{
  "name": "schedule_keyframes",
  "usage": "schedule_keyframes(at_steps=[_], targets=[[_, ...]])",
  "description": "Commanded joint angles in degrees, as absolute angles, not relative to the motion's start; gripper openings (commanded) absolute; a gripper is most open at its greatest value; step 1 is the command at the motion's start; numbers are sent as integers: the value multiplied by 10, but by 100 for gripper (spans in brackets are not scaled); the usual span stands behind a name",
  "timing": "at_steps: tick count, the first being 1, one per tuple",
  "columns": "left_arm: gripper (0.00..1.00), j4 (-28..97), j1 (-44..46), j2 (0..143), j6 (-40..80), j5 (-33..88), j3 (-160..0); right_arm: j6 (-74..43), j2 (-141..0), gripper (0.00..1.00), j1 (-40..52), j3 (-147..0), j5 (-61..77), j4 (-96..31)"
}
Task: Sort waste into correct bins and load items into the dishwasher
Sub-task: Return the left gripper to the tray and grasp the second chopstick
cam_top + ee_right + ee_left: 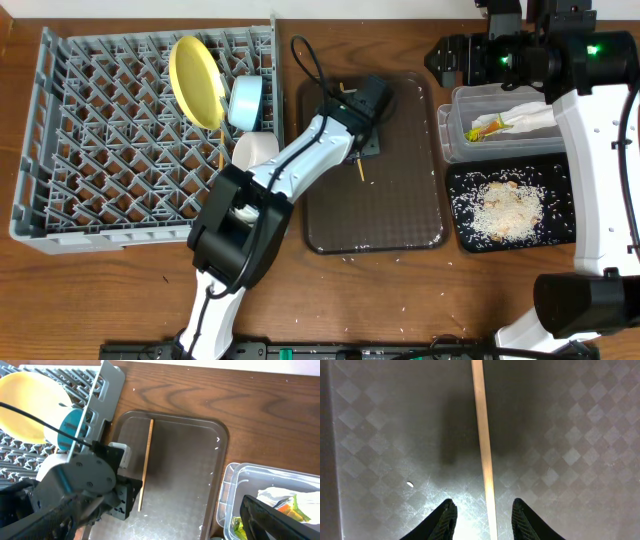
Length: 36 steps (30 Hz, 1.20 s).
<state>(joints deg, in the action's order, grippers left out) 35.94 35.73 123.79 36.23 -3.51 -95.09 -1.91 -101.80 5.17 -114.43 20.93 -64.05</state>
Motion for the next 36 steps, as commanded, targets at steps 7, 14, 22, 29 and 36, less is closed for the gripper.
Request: schedule_keyframes(at_steps=[7,14,22,29,36], targets=[[37,348,390,1268,372,-115,-954,-21,-1017,99,57,-1150,208,-641],[38,340,386,1289,398,-114,-954,-21,-1017,99,57,-1150,208,-641],[29,340,385,1289,397,-84,-954,-21,-1017,99,57,-1150,208,-641],[8,366,385,1289,397,-46,-954,-21,-1017,99,57,-1150,208,-641],[7,434,373,1235,344,-38,-977,-21,-1017,99,57,-1150,208,-641]])
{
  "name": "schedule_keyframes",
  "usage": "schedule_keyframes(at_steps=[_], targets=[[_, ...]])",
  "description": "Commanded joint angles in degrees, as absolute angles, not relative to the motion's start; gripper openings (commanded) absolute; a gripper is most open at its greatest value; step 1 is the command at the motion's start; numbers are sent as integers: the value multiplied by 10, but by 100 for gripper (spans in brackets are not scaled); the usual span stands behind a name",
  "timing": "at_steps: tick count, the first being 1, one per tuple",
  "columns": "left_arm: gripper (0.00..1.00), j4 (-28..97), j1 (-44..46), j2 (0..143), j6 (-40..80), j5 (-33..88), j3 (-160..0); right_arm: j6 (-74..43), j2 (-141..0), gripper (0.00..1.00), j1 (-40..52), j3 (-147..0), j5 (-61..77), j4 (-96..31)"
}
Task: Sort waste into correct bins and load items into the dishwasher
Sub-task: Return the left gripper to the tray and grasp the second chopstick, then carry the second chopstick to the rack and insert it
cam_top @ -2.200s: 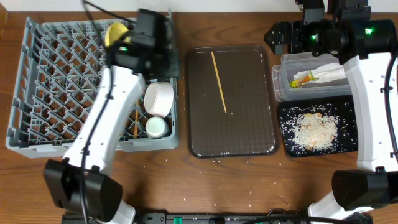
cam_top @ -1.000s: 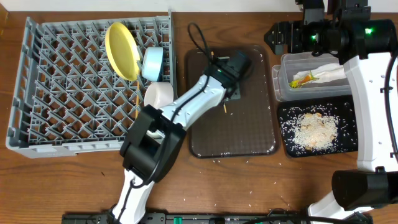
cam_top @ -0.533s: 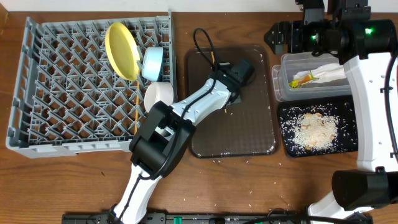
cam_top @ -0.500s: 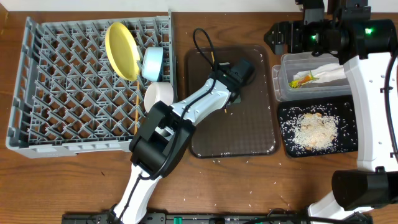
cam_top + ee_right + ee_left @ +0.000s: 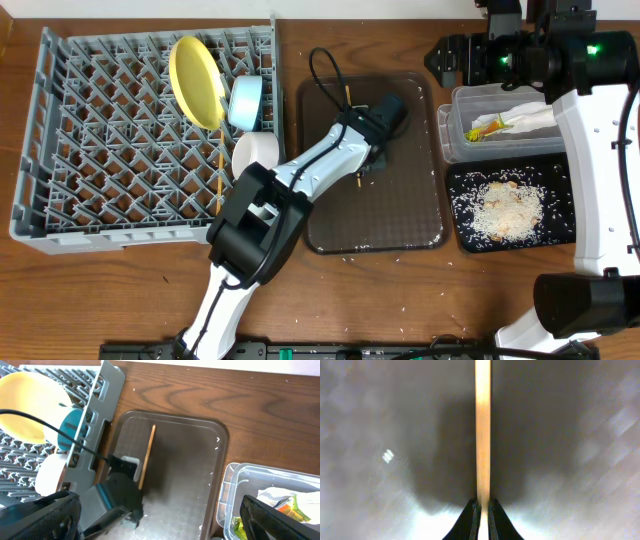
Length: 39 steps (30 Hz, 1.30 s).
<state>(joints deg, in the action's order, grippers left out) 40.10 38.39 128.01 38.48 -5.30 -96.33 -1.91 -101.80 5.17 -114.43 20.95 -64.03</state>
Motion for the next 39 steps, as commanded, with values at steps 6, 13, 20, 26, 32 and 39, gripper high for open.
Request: schedule_keyframes(at_steps=[6,13,20,26,32,39], targets=[[7,478,350,1114,265,-38,-978,-21,-1017,99,57,-1150,208,-641],[7,588,298,952,176,-58,-978,-21,-1017,99,57,-1150,208,-641],[7,738,219,932,162,-154,-971,-21,-1017,99,57,-1150,208,-641],[7,728,152,948,102,-153,-919,-21,-1017,99,57,-1150,208,-641],[7,704,97,981,96,-136,-872,-21,-1017,99,57,-1150,208,-641],[8,705,88,1009,99,-124,-852,-21,-1017,99,57,-1150,208,-641]])
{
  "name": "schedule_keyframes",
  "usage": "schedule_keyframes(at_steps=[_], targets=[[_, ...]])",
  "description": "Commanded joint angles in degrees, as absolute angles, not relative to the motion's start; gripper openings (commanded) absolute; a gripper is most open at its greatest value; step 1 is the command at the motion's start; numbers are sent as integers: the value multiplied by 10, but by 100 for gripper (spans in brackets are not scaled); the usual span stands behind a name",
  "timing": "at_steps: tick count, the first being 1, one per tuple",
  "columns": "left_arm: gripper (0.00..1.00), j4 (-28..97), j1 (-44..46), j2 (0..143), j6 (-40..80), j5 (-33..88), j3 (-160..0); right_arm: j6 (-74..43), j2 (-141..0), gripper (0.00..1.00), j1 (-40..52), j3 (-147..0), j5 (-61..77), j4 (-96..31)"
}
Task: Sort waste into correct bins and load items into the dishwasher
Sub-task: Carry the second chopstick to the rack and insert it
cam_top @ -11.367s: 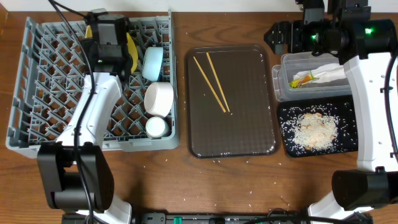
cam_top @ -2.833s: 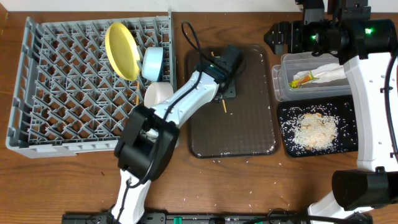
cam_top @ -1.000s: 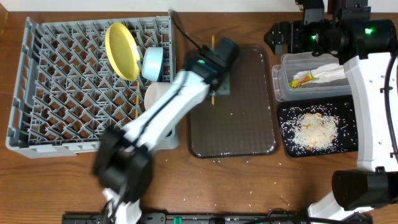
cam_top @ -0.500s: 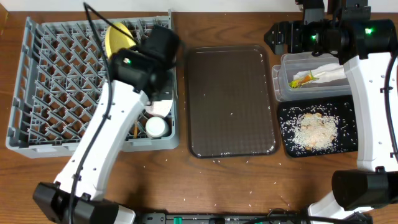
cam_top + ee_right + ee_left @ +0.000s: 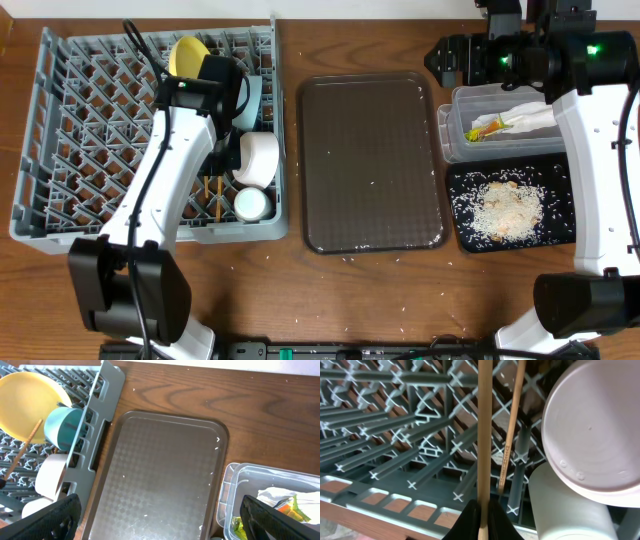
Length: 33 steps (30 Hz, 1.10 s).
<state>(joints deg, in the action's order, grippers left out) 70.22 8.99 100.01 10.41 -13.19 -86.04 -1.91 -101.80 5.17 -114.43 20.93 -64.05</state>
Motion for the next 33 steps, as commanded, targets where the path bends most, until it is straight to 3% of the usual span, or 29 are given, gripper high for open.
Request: schedule_keyframes(at_steps=[1,3,6,9,13,26,29,32,33], targets=[[12,706,88,1013,102,-124,-852,-21,-1017,99,57,-1150,208,-641],[35,708,88,1014,101,-116,-852,-21,-1017,99,57,-1150,208,-641],[49,710,88,1014,101,-99,-852,-21,-1017,99,57,-1150,208,-641],[51,715,88,1013,102,-78,-853,-21,-1017,99,57,-1150,208,-641],[61,748,88,999,106,-57,-863,-21,-1017,99,57,-1150,208,-641],[63,771,114,780,106,41,-876,-21,-1017,99,57,-1150,208,-641],[81,771,134,719,108,41,-876,-21,-1017,99,57,-1150,208,-641],[82,773,148,669,114,41,-876,-21,-1017,99,57,-1150,208,-641],[75,776,149,657,114,41,-876,-21,-1017,99,57,-1150,208,-641]])
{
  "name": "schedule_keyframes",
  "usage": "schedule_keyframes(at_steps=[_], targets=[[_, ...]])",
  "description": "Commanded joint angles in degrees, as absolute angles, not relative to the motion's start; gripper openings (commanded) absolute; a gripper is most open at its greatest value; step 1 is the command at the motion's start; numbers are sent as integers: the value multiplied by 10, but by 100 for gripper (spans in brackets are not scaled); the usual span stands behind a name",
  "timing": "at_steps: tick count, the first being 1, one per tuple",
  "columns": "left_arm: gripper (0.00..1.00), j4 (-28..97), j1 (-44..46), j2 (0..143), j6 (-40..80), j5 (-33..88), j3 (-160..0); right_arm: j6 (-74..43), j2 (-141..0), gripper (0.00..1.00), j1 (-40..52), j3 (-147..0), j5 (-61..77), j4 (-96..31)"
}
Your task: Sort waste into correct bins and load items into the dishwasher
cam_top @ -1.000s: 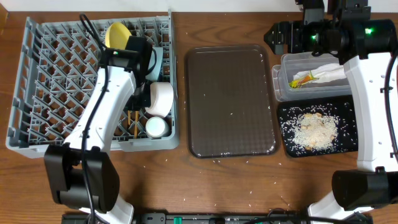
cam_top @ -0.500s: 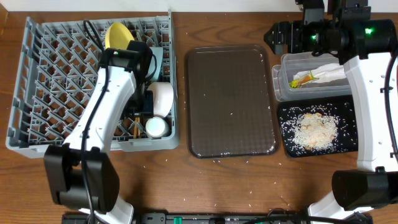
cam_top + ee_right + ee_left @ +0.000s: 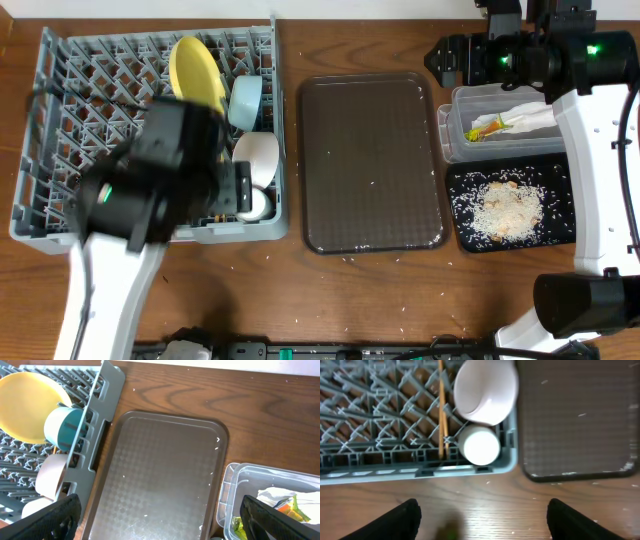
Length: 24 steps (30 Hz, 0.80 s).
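Two wooden chopsticks [image 3: 441, 415] lie side by side in the grey dish rack [image 3: 365, 420], left of a white bowl [image 3: 485, 387] and a white cup [image 3: 479, 446]. High above the rack's front edge, my left gripper [image 3: 482, 522] is open and empty; in the overhead view its blurred arm [image 3: 160, 185] covers the rack's front right. A yellow plate [image 3: 195, 70] and a blue cup [image 3: 246, 100] stand in the rack. The brown tray [image 3: 370, 160] holds only crumbs. My right gripper [image 3: 165, 522] is open and empty above the tray's far right.
A clear bin [image 3: 500, 125] with paper and wrapper waste stands at the right. In front of it a black tray [image 3: 510, 205] holds spilled rice. Rice grains dot the wooden table near the brown tray's front edge.
My left gripper was shut on a chopstick low over the rack, beside another one. Now it is open and higher up, and both chopsticks lie in the rack. The right arm is unmoved.
My left gripper stood open around a chopstick on the brown tray. Then it was shut on that chopstick. Then it held it over the rack next to the white bowl. Now the chopstick rests in the rack and the gripper is open above.
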<state>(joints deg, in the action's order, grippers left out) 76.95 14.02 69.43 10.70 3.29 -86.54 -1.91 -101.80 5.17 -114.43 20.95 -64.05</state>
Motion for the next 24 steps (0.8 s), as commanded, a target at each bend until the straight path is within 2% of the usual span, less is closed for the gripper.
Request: schedule_keyframes(at_steps=[1,3,4,5,6,8,18,24], targets=[[75,781,149,644,114,41,-876,-21,-1017,99,57,-1150,208,-641],[75,796,149,615,113,36,-876,-21,-1017,99,57,-1150,208,-641],[69,800,149,604,113,34,-876,-21,-1017,99,57,-1150,208,-641],[68,806,149,592,112,35,-876,-21,-1017,99,57,-1150,208,-641],[70,819,149,580,112,35,-876,-21,-1017,99,57,-1150,208,-641],[84,833,149,562,112,35,-876,-21,-1017,99,57,-1150,208,-641],[88,839,150,525,112,31,-869,-21,-1017,99,57,-1150,208,-641],[89,741,112,463,102,21,-801,-21,-1017,99,57,-1150,208,-641]])
